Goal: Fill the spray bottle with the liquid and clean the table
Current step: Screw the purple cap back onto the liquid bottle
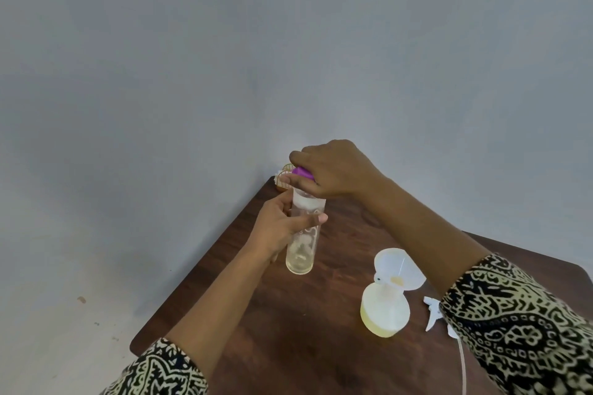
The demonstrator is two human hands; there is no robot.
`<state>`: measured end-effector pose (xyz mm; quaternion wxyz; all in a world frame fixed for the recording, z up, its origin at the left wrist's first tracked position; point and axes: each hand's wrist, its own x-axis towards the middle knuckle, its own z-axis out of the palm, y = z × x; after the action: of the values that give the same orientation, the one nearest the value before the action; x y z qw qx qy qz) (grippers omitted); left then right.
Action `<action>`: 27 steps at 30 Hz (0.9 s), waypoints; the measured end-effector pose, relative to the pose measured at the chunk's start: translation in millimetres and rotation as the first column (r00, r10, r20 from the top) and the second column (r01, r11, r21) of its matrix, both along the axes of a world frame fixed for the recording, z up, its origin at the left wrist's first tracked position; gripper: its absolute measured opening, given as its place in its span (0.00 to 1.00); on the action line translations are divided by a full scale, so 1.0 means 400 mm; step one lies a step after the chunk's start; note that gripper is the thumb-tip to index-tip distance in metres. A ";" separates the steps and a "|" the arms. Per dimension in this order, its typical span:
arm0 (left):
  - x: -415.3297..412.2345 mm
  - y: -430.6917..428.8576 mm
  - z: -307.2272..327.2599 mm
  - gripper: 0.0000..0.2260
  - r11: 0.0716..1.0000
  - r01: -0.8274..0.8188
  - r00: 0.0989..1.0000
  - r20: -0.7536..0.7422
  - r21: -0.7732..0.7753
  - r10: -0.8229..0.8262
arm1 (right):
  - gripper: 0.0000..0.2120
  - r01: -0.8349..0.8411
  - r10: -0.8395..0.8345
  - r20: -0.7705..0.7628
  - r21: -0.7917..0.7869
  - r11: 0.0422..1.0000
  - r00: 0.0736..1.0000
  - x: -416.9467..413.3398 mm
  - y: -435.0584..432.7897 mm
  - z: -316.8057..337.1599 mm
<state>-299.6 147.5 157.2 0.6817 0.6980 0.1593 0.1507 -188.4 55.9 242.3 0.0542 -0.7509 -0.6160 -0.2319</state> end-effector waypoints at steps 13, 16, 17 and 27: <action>0.028 -0.011 -0.020 0.18 0.984 -0.122 0.992 0.004 0.129 0.123 | 0.26 0.310 -0.303 -0.104 0.065 0.949 0.947 -0.009 0.011 -0.022; 0.041 -0.010 -0.026 0.20 0.990 -0.092 0.996 -0.007 0.111 0.093 | 0.33 0.411 -0.401 -0.192 0.014 0.911 0.896 -0.005 0.002 -0.026; 0.047 -0.007 -0.029 0.21 0.992 -0.078 0.997 -0.009 0.100 0.079 | 0.34 0.438 -0.427 -0.250 -0.013 0.899 0.869 -0.004 -0.005 -0.028; 0.113 0.016 -0.079 0.22 0.999 -0.034 0.999 0.002 0.022 0.034 | 0.23 0.097 -0.084 -0.985 -0.070 0.993 0.154 0.058 -0.080 -0.131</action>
<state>-254.4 153.9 125.6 0.6715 0.7024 0.1692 0.1646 -165.0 23.8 189.8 0.4301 -0.7569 -0.3870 0.3041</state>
